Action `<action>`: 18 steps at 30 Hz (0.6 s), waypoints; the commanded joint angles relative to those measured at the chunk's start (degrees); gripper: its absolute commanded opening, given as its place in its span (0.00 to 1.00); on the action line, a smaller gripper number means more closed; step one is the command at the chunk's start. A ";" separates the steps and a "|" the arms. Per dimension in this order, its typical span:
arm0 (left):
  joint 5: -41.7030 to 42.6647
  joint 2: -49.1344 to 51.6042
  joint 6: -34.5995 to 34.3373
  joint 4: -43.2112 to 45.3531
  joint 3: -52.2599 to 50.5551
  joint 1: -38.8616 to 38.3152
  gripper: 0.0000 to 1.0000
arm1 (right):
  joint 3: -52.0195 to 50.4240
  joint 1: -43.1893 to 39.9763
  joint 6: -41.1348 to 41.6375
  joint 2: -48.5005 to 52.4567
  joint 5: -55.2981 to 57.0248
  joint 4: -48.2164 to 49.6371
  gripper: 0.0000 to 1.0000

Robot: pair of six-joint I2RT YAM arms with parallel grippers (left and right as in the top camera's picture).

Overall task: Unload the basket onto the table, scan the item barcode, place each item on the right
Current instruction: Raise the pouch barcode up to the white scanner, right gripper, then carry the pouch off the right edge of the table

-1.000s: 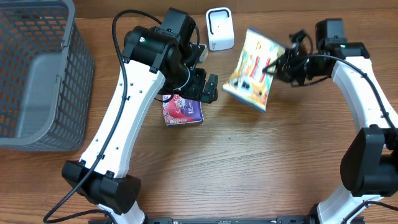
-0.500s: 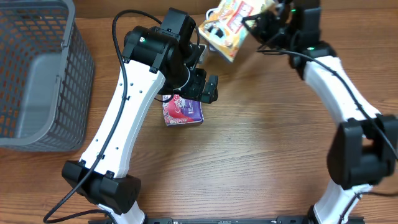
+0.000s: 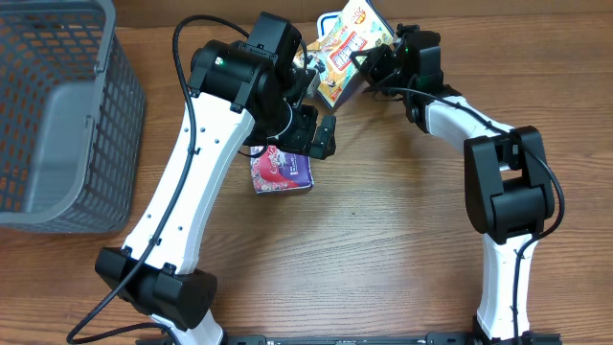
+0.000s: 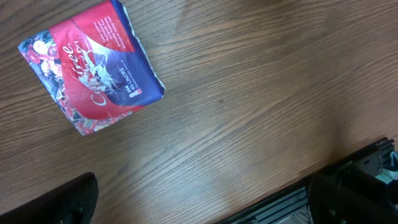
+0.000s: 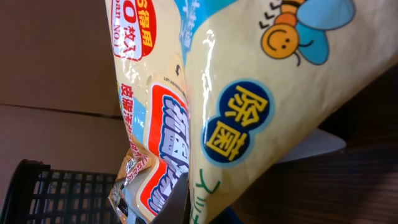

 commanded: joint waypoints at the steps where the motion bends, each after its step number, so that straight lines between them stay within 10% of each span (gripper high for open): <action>1: -0.33 0.13 1.25 0.04 0.02 -0.04 1.00 | 1.05 1.53 0.20 -0.87 0.94 1.64 0.04; 18: -0.33 0.13 1.25 0.04 0.02 -0.04 1.00 | 3.98 1.20 -4.72 -1.18 -1.05 -1.18 0.04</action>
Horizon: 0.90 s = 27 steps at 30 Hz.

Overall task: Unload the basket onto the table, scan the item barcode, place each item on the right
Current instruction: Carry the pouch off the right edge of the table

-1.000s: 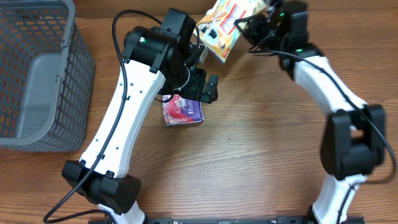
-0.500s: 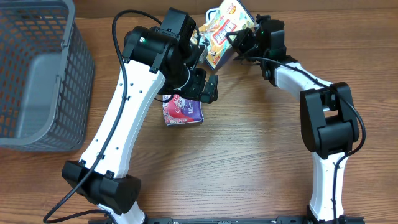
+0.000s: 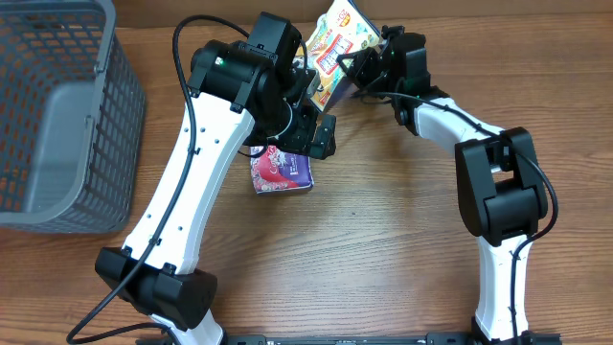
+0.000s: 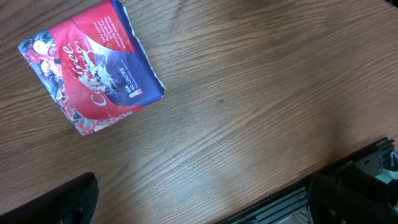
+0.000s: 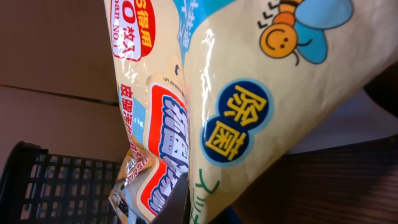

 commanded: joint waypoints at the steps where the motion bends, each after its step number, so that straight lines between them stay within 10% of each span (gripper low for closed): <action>1: -0.35 0.13 1.27 0.04 0.02 -0.04 1.00 | 4.04 -1.36 -4.15 -1.51 -1.27 -1.46 0.04; 12: -0.33 0.13 1.27 0.04 0.02 -0.09 1.00 | 14.97 -12.83 -13.07 -13.20 8.98 -34.16 0.04; 27: -0.33 0.13 1.27 0.04 0.02 -0.09 1.00 | 13.79 -48.28 -12.81 -18.88 18.03 -65.35 0.04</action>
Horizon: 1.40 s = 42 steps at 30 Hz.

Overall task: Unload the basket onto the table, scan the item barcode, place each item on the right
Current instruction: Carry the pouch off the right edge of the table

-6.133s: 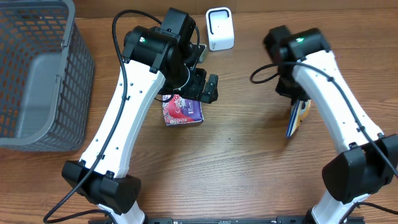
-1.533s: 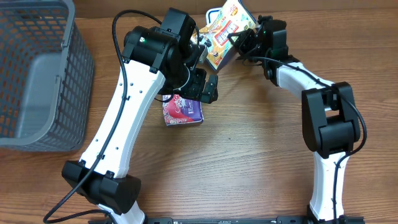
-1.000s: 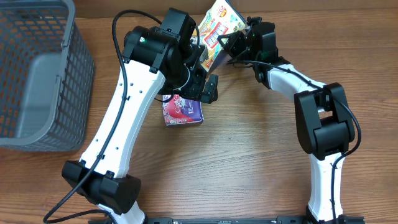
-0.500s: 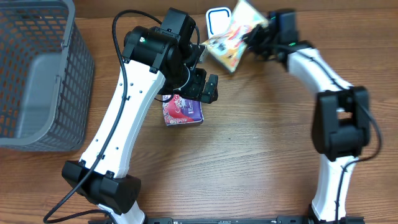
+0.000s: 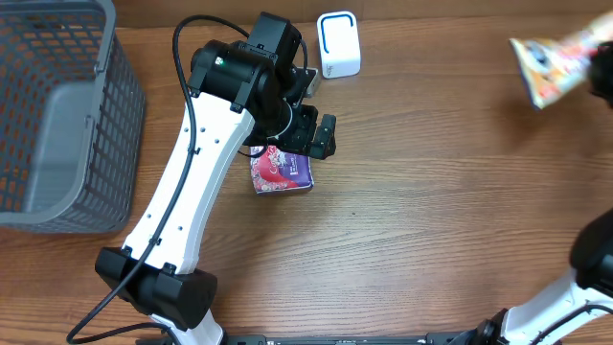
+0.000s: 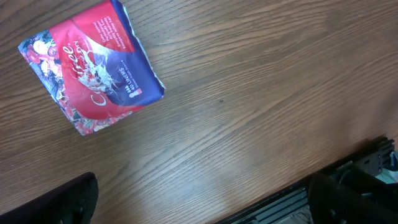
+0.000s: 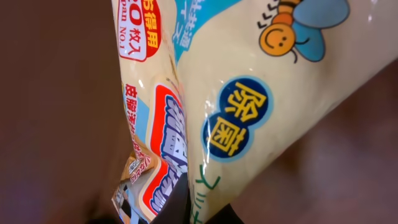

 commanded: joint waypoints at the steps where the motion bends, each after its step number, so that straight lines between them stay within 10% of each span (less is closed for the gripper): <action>1: -0.33 0.13 1.25 0.04 0.02 -0.09 1.00 | -1.53 -4.92 -0.59 0.04 6.19 -1.42 0.04; 21: -0.33 0.13 1.25 0.04 0.02 -0.09 1.00 | -6.14 -17.44 -5.60 2.69 14.62 2.54 0.05; 28: -0.33 0.13 1.25 0.04 0.02 -0.09 1.00 | -5.84 -17.49 -8.39 4.09 14.60 2.89 0.73; 42: -0.33 0.13 1.25 0.04 0.02 -0.09 1.00 | 7.45 -16.83 -12.44 -3.43 -9.01 -6.62 0.79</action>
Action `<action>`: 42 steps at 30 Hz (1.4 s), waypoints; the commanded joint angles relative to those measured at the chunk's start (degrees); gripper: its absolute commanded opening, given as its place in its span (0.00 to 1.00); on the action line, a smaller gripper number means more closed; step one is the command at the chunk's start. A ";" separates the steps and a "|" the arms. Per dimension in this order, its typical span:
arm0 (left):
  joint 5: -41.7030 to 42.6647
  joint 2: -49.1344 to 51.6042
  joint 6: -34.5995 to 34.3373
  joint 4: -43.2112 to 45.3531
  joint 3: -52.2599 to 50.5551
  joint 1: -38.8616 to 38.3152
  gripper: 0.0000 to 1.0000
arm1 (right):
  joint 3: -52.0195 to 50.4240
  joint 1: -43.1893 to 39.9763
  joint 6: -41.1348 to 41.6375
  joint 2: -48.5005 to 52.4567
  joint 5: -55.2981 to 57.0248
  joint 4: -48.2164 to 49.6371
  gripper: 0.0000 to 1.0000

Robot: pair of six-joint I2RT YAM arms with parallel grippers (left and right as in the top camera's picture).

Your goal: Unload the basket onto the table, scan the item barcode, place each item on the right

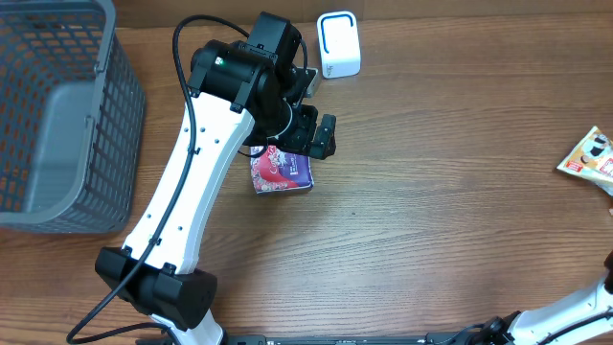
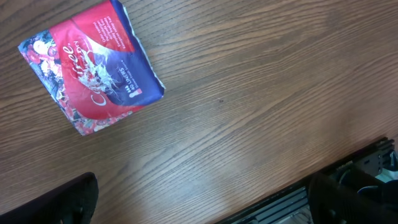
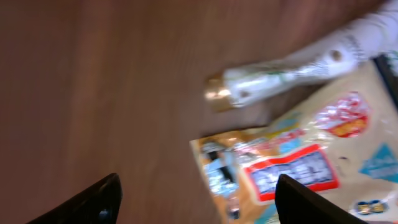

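Note:
A yellow snack packet [image 1: 589,153] lies flat on the table at the far right edge. The blurred right wrist view shows this packet [image 3: 298,168] under my right gripper [image 3: 199,205], which is open with nothing between its fingers. The white barcode scanner [image 1: 338,43] stands at the back centre. A red and purple packet [image 1: 281,172] lies mid-table. My left gripper [image 1: 316,134] hovers over it, and in the left wrist view the left gripper [image 2: 199,205] is open and empty, with the red packet [image 2: 93,68] apart from it at the upper left.
A grey mesh basket [image 1: 57,115] fills the back left corner. The left arm [image 1: 192,172] stretches from the front edge to the middle. Only a white link of the right arm [image 1: 575,307] shows at the bottom right corner.
My right gripper was shut on the yellow packet, held up at the far right. The packet now lies on the table at the right edge and the gripper is open. The left arm has not moved.
My right gripper held the yellow packet beside the white scanner at the back, and did so again at the second moment with the packet tilted. Then it held the packet far to the right. Now the packet lies released there. The left gripper stayed open over the red packet.

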 commanded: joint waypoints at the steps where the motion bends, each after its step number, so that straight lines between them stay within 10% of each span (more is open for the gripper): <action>1: -0.33 0.13 1.25 0.04 0.02 -0.09 1.00 | 3.41 0.98 -2.49 -6.95 -13.88 -0.31 0.80; 9: -0.35 0.13 1.25 0.04 0.02 -0.09 1.00 | 2.47 9.73 -6.58 -8.00 -27.69 -5.46 0.88; 25: -0.35 0.13 1.25 0.04 0.02 -0.09 1.00 | -8.70 45.88 -16.76 -7.30 -17.86 0.59 1.00; 42: -0.33 0.13 1.22 4.46 0.02 -0.09 1.00 | -9.35 46.23 -16.83 -7.32 -12.79 -1.33 1.00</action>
